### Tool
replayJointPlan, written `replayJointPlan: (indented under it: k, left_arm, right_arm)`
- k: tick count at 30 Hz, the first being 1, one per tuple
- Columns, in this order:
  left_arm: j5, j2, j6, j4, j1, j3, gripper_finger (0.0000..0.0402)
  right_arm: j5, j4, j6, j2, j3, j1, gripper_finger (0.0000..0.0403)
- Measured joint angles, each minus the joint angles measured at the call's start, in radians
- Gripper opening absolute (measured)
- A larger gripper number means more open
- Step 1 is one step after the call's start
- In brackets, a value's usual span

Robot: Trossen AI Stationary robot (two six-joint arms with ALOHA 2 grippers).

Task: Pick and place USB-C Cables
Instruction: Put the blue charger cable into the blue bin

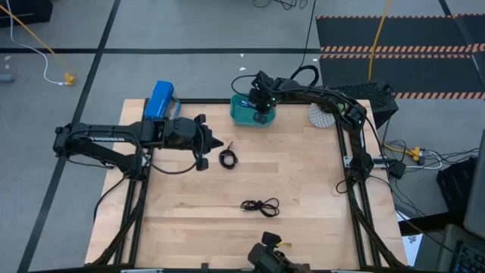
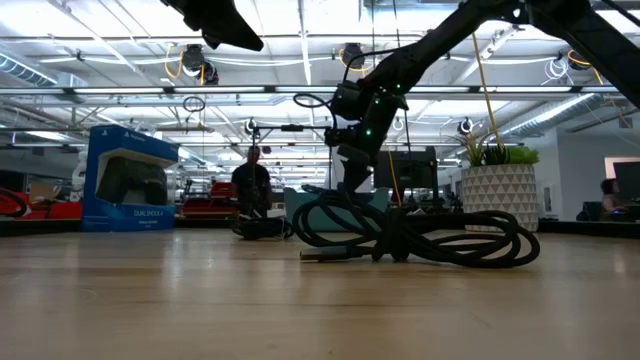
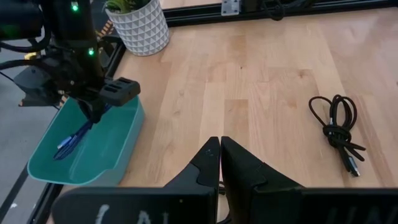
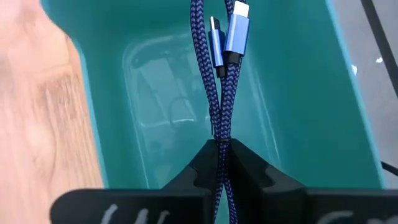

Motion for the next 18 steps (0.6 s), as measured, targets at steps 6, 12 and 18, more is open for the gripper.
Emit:
replayJointPlan:
  k: [6, 12, 18]
  left_arm:
    - [0.0, 0.0, -0.001, 0.0, 0.0, 0.0, 0.0019]
    - [0.0, 0.0, -0.002, 0.0, 0.0, 0.0, 0.0019]
    - [0.0, 0.0, 0.002, 0.0, 0.0, 0.0, 0.0019]
  right_arm:
    - [0.0, 0.011, 0.003, 0.028, 0.0, -0.002, 0.0015]
    - [0.004, 0.011, 0.003, 0.076, -0.001, -0.002, 0.0015]
    - [0.006, 0.02, 0.004, 0.085, -0.001, -0.002, 0.0016]
